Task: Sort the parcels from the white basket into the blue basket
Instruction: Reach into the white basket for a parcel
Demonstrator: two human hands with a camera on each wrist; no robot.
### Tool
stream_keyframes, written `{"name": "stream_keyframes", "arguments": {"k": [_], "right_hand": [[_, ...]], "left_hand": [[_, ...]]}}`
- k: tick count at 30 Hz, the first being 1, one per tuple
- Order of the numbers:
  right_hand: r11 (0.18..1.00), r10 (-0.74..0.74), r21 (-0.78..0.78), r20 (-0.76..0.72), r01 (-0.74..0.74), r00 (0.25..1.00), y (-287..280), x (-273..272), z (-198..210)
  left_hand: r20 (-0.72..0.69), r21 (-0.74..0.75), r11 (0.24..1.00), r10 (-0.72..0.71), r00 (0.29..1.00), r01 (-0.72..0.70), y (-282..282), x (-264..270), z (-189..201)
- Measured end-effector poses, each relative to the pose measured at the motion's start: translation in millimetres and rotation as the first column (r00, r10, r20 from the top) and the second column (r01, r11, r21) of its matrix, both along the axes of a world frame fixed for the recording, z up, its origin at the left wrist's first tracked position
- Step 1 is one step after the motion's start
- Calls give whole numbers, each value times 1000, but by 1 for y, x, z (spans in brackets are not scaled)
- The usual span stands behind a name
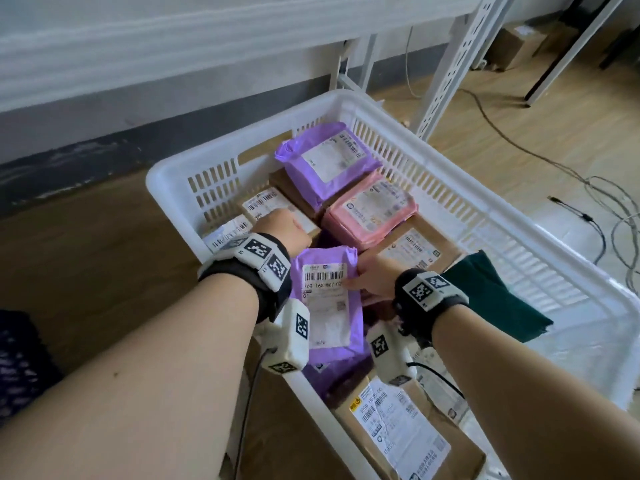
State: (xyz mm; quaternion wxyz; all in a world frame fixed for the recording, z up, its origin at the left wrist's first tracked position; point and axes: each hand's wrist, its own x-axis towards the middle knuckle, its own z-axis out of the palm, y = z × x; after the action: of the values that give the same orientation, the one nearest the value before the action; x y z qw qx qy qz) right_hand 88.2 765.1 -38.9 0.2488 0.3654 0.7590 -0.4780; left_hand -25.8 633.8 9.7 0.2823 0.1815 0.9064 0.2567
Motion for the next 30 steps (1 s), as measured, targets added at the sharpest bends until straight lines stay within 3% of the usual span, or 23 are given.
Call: {"name": "stream_keyframes", "arguments": {"k": [7,14,20,23,27,30], "right_hand": [[984,169,-69,48,-166,984,21,1,4],[935,321,134,78,-329,944,30,-7,32],[870,435,136,236,-473,869,15,-11,19],[861,443,138,274,-490,854,16,-15,14],[892,364,196,221,-407,905,28,-5,20],[751,431,411,287,-517,855,30,-1,23]], "left_hand": [[142,-108,994,-16,990,31,-6,-11,-9],[124,-154,986,-39,992,58,-10,-10,5],[113,-174,983,-42,993,62,-7,-13,-3],[88,-177,983,-29,996,44,-7,-15,-6],[86,-185,982,-30,996,46,-7,-16,-3],[82,-166,986,8,997,6,-7,-17,-7]]}}
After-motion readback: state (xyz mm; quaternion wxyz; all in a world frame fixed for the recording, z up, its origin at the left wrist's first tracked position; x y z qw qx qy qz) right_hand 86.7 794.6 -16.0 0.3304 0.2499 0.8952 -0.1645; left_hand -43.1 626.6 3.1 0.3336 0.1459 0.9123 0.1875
